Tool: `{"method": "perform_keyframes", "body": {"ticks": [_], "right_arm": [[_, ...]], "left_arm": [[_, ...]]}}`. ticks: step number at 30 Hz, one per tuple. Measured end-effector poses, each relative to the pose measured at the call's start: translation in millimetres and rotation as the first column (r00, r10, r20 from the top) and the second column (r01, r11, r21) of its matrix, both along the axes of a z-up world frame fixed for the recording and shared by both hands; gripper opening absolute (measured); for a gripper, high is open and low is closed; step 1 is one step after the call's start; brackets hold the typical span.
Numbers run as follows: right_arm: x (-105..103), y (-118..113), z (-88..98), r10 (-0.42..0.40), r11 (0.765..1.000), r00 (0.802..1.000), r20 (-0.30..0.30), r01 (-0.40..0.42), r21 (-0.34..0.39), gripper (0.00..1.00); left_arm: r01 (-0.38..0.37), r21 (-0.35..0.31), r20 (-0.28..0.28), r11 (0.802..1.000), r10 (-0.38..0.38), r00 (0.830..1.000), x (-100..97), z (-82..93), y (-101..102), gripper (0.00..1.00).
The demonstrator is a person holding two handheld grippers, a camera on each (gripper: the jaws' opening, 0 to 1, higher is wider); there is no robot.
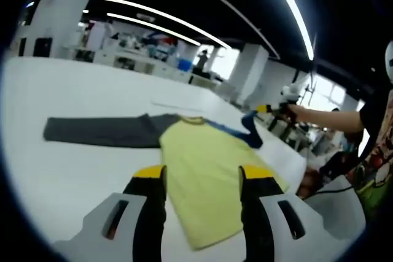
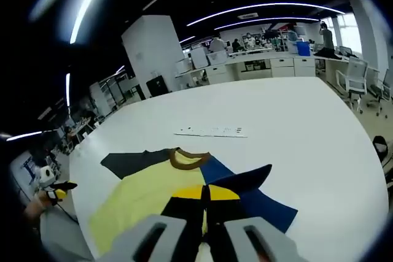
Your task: Fold the garment on the visible template until the final outline fits inside the template.
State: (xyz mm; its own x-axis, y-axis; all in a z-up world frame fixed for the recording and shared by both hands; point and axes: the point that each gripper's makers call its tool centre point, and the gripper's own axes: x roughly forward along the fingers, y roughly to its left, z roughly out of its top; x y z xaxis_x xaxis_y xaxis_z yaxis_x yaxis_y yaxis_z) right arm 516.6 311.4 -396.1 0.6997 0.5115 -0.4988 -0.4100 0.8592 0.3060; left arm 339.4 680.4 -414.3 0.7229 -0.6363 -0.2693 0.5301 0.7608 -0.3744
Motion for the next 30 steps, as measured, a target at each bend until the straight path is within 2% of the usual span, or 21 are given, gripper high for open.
{"method": "perform_keyframes", "body": {"ticks": [5,13,25,30], "right_arm": [[12.9,35.7,-3.0,0.056,0.998,0.998,-0.004,-0.056,0.012,0.00],[25.9,73.4,-3.3,0.107,0.994,0.994,-0.003,-0.107,0.023,0.00],[33.9,128.5,3.8,0.190,0.980,0.982,0.009,-0.190,0.053,0.00],[36.7,144.0,6.8,0.214,0.975,0.977,0.015,-0.214,0.062,0.00]], "left_arm": [[-0.012,-0.006,-0.014,1.000,0.012,1.000,0.7,-4.8,2.1,0.43],[-0.019,-0.011,-0.012,1.000,0.019,1.000,2.2,-4.6,4.4,0.42],[-0.031,-0.030,-0.017,0.999,0.031,0.999,7.6,-6.7,8.2,0.42],[-0.036,-0.034,-0.016,0.999,0.035,0.999,7.9,-6.1,8.9,0.42]]}}
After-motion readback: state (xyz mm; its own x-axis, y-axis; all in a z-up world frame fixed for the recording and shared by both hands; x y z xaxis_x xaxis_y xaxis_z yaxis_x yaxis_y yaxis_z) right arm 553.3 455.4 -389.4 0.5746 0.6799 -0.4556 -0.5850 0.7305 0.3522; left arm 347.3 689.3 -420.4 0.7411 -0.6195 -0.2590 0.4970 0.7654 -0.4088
